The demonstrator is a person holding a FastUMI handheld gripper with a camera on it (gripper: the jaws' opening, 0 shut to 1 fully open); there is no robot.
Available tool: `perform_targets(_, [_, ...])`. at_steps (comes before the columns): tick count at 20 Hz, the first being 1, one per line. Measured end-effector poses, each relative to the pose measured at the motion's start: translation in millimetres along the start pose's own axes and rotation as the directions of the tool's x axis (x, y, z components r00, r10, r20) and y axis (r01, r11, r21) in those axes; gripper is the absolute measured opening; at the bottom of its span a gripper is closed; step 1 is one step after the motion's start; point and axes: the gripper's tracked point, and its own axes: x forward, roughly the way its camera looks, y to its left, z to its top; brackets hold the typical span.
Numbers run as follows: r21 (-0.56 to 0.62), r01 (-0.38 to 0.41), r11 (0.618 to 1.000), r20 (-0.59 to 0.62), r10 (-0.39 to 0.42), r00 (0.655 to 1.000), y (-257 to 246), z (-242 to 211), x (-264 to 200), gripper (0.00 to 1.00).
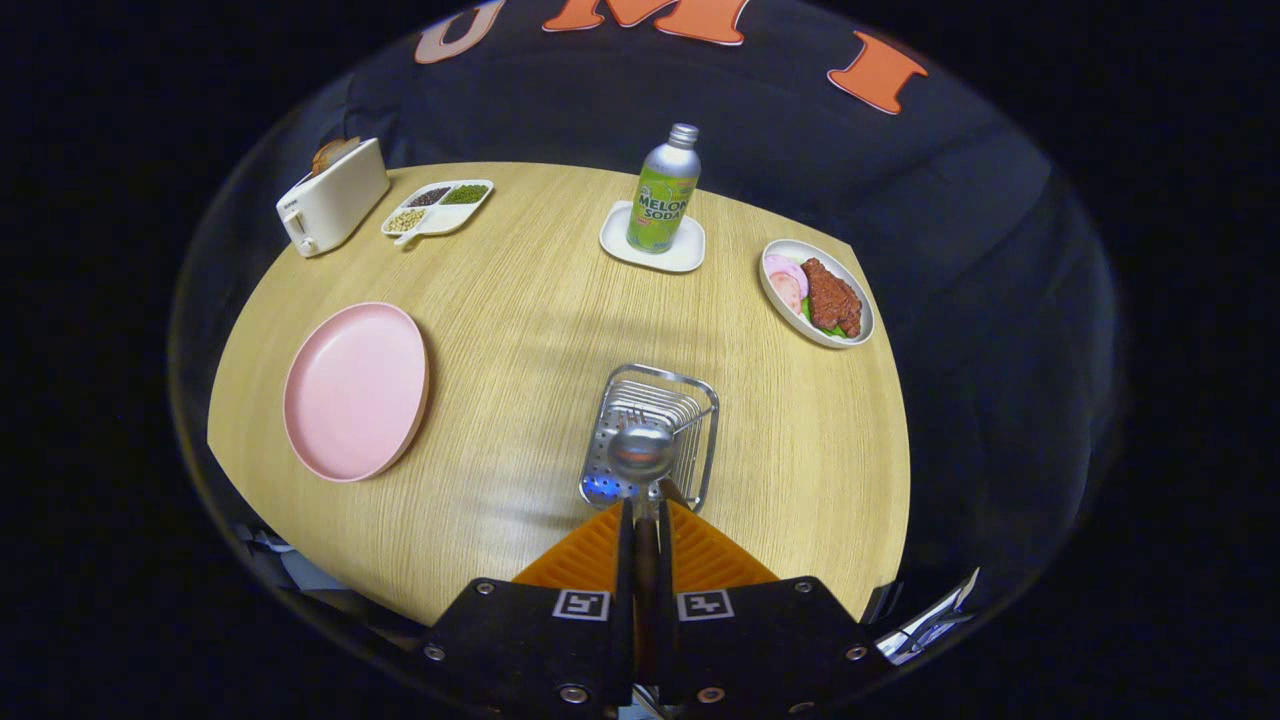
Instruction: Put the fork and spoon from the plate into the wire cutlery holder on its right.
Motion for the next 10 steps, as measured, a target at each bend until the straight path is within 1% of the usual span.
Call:
perform_targets(2, [-0.001, 0.020, 1.000, 0.047, -0.020, 0.999, -7.8, 14.5, -3.2, 0.11])
perform_targets(6, [0.034, 0.019, 0.999, 0.170, -0.025, 0.985, -19.5, 47.8, -18.9, 0.10])
perform_targets(8, [0.086, 0.027, 0.996, 0.278, -0.050, 0.959, -26.9, 74.3, -32.3, 0.09])
perform_targets(10, [0.130, 0.050, 0.990, 0.393, -0.097, 0.914, -40.9, 100.9, -52.1, 0.10])
